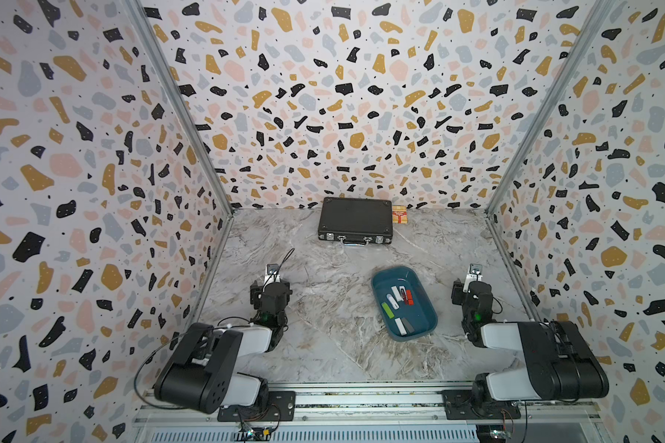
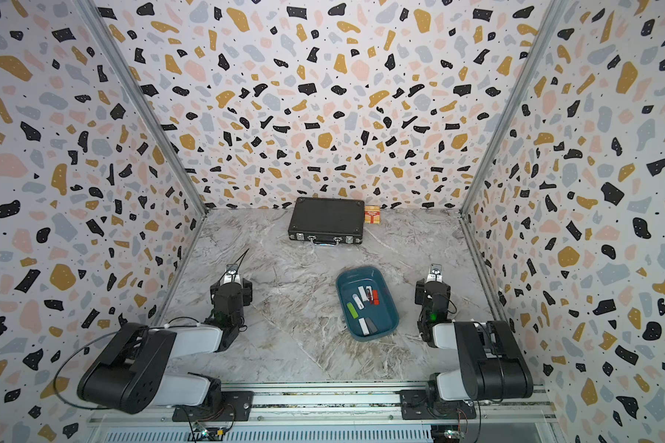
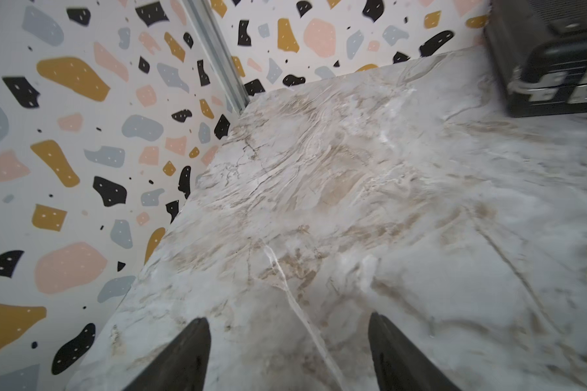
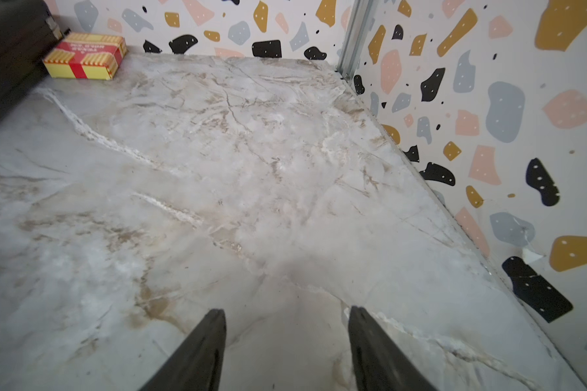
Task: Put the usb flash drive into the storage box
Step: Reset both arms
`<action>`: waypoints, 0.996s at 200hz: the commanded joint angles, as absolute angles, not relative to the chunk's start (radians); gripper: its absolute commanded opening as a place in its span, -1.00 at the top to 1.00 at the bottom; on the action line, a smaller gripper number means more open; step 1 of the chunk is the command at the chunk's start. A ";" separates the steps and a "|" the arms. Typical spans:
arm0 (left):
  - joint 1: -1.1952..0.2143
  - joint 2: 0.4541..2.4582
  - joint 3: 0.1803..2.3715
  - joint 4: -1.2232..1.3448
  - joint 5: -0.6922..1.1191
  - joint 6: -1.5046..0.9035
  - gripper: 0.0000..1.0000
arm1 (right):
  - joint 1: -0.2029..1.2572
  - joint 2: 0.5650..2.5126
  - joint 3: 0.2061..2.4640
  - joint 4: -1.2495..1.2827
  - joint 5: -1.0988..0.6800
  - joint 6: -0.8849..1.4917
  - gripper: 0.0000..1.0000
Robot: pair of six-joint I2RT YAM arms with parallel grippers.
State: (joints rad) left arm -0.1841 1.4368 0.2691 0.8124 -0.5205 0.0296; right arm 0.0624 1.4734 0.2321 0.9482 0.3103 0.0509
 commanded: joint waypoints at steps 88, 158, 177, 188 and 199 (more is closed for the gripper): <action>-0.127 1.422 0.311 0.851 -0.302 -0.013 -0.99 | 0.043 1.507 0.335 0.908 0.230 0.017 -1.00; -0.127 1.423 0.313 0.848 -0.299 -0.012 -0.99 | 0.043 1.506 0.334 0.908 0.230 0.018 -1.00; -0.127 1.426 0.314 0.851 -0.295 -0.009 -0.99 | 0.043 1.509 0.334 0.916 0.230 0.015 -1.00; -0.127 1.436 0.321 0.848 -0.295 -0.010 -0.99 | 0.044 1.509 0.333 0.916 0.230 0.016 -1.00; -0.127 1.437 0.322 0.848 -0.295 -0.008 -0.99 | 0.042 1.509 0.334 0.917 0.230 0.015 -1.00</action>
